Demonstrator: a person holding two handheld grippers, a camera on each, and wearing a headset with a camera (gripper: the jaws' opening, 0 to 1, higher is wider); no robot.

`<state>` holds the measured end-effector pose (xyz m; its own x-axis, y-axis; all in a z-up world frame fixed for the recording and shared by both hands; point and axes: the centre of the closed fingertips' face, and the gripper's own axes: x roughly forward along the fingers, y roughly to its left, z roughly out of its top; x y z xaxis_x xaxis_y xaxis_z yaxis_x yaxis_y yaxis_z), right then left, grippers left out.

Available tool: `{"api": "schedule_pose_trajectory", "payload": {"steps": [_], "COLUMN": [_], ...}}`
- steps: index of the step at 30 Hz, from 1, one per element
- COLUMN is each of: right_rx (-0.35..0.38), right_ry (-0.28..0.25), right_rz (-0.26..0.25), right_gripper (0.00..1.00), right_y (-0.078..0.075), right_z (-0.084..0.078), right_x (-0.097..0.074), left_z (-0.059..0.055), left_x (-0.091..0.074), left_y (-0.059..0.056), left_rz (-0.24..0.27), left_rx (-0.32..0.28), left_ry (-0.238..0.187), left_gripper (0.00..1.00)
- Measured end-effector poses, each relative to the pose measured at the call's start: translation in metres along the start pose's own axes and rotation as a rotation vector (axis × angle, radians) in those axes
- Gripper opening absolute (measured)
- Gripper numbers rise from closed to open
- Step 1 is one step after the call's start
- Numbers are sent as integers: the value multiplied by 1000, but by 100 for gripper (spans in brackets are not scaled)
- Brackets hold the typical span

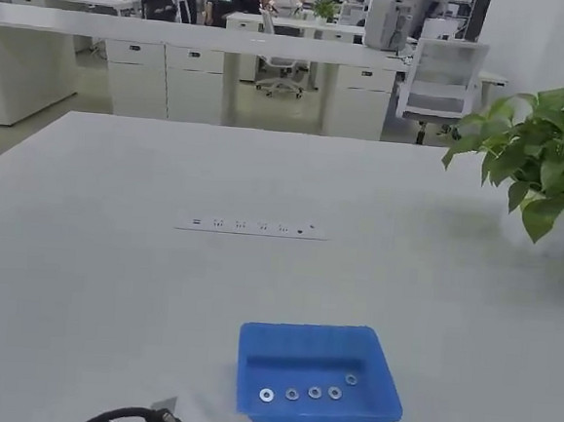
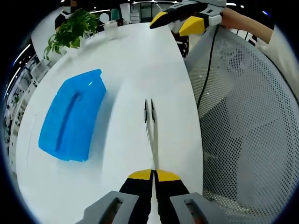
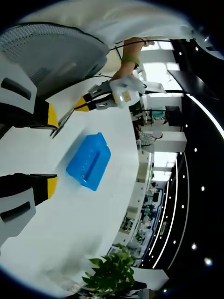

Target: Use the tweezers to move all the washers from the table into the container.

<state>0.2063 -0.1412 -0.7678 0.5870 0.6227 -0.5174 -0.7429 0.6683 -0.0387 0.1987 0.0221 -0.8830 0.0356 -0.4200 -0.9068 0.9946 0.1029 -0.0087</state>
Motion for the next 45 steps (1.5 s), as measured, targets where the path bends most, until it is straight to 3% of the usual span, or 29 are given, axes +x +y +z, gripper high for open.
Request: {"api": "schedule_pose_trajectory", "payload": {"steps": [10,15,17,19,20,23,24,26,32,35,37,39,41,45], "right_rx": [-16,-29,-33,-34,-40,-45,-45,-44,-42,-35,-17,-10,1,39], "right_ry": [-70,-92,-100,-102,-101,-102,-103,-103,-147,-179,-196,-205,-218,-240], "right_rz": [80,126,144,165,175,194,199,218,224,197,176,136,90,26], "right_gripper": [40,41,42,41,41,42,42,45,62,77,82,86,91,99], "right_y": [3,-4,-5,-6,-7,-7,-7,-5,-4,-8,-12,-21,-30,-46], "right_z": [10,13,14,15,14,13,12,12,19,24,27,27,27,25], "right_x": [-12,-17,-18,-19,-19,-17,-16,-14,-10,-8,-8,-9,-11,-16], "left_z": [-4,-5,-4,0,5,12,16,20,30,25,21,19,18,22], "left_x": [-1,-2,-7,-14,-20,-37,-46,-57,-107,-132,-144,-152,-164,-182], "left_y": [-5,-3,0,-3,1,2,5,6,14,16,16,16,14,16], "left_rz": [50,104,164,178,227,291,335,377,569,667,722,762,812,914], "left_rx": [-65,-115,-155,-170,-192,-281,-311,-377,-580,-683,-718,-738,-763,-733], "left_ry": [63,90,98,90,58,-13,-59,-122,-445,-602,-683,-728,-810,-945], "left_gripper": [0,0,4,4,4,11,17,26,53,64,70,78,85,97]}}
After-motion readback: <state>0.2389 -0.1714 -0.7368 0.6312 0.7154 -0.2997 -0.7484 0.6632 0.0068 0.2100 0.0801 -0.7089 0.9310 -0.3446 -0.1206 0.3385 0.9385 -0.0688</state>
